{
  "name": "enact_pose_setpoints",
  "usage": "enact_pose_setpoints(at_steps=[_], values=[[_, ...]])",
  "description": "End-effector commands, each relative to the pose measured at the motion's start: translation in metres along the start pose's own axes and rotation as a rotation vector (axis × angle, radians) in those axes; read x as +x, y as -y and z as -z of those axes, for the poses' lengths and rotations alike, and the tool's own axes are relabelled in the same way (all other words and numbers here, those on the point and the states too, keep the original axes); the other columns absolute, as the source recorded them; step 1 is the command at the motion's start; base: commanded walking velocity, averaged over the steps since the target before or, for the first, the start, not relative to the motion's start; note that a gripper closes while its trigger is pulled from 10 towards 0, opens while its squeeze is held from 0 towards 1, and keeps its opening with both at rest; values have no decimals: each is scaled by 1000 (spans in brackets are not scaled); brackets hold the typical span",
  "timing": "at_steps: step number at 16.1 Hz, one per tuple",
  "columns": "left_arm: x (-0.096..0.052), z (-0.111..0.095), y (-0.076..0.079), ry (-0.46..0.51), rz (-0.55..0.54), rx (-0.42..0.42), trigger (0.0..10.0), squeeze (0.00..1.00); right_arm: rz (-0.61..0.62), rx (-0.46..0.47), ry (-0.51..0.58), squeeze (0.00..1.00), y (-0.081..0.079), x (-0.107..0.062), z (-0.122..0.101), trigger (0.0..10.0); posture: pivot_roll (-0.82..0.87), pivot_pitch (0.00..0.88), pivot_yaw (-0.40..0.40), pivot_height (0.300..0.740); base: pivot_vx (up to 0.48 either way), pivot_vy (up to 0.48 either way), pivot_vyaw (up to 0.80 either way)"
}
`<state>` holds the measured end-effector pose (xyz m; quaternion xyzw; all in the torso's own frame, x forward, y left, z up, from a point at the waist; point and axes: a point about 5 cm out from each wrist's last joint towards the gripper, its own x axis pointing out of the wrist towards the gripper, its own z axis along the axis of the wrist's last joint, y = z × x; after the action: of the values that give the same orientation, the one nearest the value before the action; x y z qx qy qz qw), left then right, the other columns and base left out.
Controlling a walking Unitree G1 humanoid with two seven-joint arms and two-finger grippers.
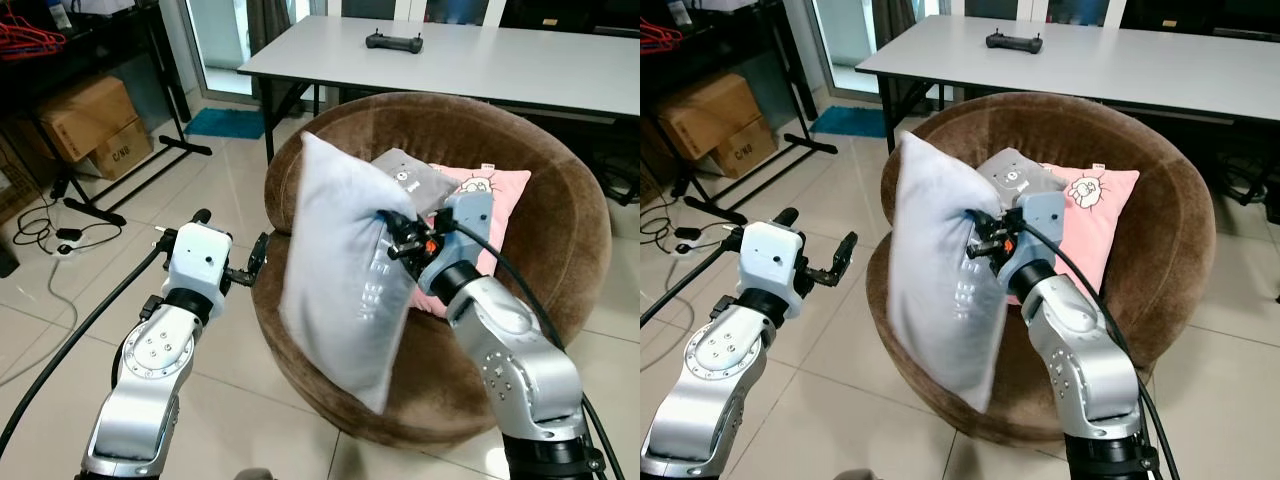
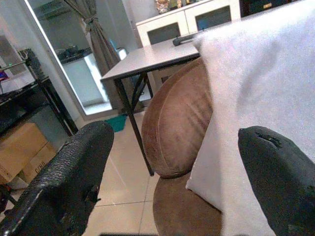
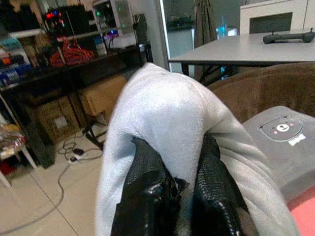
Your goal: Move the pillow to the sofa from floor
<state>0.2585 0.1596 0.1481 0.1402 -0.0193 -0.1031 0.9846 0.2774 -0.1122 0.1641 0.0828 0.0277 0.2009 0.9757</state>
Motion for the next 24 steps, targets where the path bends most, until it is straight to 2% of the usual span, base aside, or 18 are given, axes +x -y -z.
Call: enact_pose_setpoints(at_steps=[1,4,6,9,11,13,14,16,18,19,20,21,23,24], values=[[0,1,-2,-11,2,0,10000,0,-7,-36,58,0,-4,6,-11,10000,58,0,41,740,0,0,0],[1,0,0,-5,37,-2,10000,0,128,-88,-16,0,17,12,1,10000,57,0,43,740,0,0,0],[-1,2,2,-19,86,1,10000,0,174,-131,-41,0,30,15,6,10000,60,0,39,740,0,0,0],[-6,8,14,-55,312,7,10000,0,257,-168,-79,0,62,36,18,10000,80,0,35,740,0,0,0],[-6,7,15,-61,383,10,10000,0,272,-166,-87,0,74,47,22,10000,92,0,32,740,0,0,0],[-9,3,11,-77,547,66,10000,0,421,-129,-169,0,104,61,32,10000,169,0,17,740,0,0,0],[-11,1,8,-86,594,83,10000,0,466,-113,-189,0,110,63,32,10000,180,0,13,740,0,0,0],[-17,-6,3,-87,647,103,10000,0,529,-188,-215,0,119,64,28,10000,241,0,-12,740,0,0,0],[-31,-10,-10,-123,658,109,10000,0,593,-245,-252,0,125,64,26,10000,292,13,-35,740,0,0,0],[-35,-10,-13,-130,654,108,10000,0,601,-257,-257,267,125,65,26,10000,301,25,-39,740,0,0,0],[-39,-11,-16,-139,646,102,10000,0,607,-264,-259,784,125,65,25,10000,305,28,-41,740,0,0,0],[-44,-10,-21,-154,621,99,10000,0,583,-264,-252,1000,122,68,24,10000,309,29,-41,740,0,0,0],[-45,-9,-24,-156,591,99,10000,0,527,-220,-205,1000,117,74,17,10000,305,27,-33,740,0,0,0],[-41,-9,-25,-150,572,97,10000,0,542,-213,-186,1000,118,75,13,10000,299,25,-23,740,0,0,0]])
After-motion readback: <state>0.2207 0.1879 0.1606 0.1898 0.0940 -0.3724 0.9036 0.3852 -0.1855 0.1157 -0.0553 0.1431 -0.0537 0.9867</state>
